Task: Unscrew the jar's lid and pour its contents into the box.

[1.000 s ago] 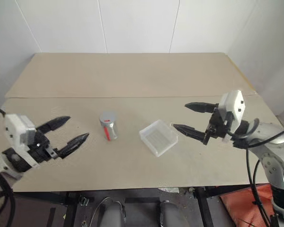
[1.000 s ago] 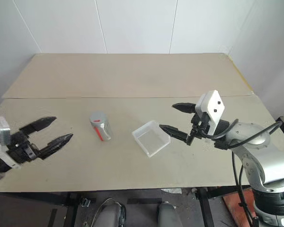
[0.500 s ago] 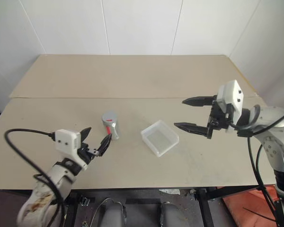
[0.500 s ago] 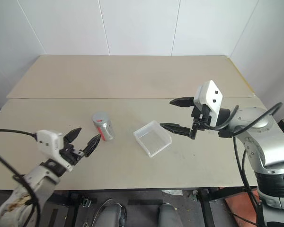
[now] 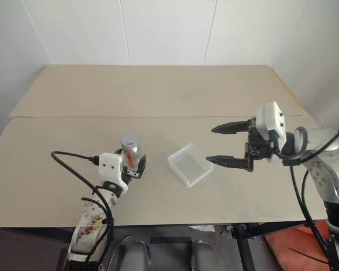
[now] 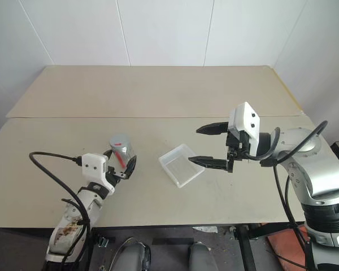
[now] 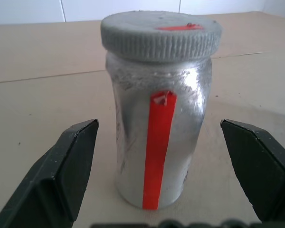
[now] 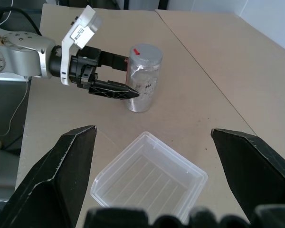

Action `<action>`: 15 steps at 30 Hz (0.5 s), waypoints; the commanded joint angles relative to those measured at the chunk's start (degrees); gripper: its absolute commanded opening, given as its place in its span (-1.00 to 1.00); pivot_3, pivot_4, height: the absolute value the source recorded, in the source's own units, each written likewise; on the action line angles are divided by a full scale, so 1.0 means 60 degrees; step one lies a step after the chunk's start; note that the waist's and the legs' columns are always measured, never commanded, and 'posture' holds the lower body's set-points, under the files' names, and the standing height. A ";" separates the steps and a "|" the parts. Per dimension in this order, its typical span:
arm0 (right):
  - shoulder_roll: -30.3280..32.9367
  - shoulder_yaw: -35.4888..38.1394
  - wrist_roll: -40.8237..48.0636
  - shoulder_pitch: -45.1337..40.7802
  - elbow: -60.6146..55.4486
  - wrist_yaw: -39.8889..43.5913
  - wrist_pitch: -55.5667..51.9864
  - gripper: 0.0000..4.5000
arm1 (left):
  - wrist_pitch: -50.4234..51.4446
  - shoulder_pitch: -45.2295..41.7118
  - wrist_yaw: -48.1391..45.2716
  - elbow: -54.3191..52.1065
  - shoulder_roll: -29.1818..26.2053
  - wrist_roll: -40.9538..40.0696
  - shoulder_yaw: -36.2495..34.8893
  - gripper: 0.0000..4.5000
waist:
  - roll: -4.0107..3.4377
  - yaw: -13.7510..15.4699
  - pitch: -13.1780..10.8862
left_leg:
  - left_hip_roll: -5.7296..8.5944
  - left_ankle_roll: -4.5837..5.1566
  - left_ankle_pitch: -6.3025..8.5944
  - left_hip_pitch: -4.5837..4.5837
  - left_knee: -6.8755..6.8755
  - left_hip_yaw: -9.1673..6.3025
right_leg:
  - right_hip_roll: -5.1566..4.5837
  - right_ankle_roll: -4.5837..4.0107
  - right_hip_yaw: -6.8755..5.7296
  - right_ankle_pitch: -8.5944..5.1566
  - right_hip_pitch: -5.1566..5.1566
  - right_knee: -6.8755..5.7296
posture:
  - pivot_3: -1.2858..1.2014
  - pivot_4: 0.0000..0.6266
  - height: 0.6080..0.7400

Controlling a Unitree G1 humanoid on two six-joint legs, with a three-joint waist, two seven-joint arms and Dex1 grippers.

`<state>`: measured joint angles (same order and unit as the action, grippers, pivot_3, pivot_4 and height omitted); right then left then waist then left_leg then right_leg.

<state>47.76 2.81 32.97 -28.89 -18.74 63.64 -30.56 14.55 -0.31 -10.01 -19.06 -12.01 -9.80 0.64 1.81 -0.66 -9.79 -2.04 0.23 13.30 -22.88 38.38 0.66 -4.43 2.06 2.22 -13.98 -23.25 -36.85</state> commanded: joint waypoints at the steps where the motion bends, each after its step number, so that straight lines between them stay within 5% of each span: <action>1: 0.0058 0.0298 0.0133 -0.0047 -0.0275 0.0072 0.0259 1.00 | -0.0608 -0.0294 0.0219 0.0247 0.0135 0.0531 0.0119 0.98 | 0.0000 0.0001 0.0000 | 0.0000 0.0000 0.0000 0.0001 0.0000 0.0000 | 0.0000 0.0000 0.0000 0.0000 0.0000 0.0001 | 0.03 -0.52 1.00; 15: 0.0219 0.0536 0.0231 0.0139 -0.0583 0.0215 0.0232 1.00 | -0.1378 -0.1169 0.0754 0.1358 0.0994 0.1285 0.0311 0.98 | 0.0000 0.0016 0.0000 | 0.0002 0.0000 0.0000 -0.0003 0.0000 -0.0003 | -0.0001 0.0004 -0.0002 0.0002 0.0000 0.0002 | 0.03 -0.52 1.00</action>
<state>48.08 3.36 33.07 -28.04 -20.40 64.74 -30.40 8.32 -6.30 -5.90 -10.31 -6.39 -2.81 2.32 1.81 -0.56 -9.79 -2.02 0.23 13.30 -22.90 38.39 0.64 -4.43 2.08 2.21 -13.98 -23.25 -36.83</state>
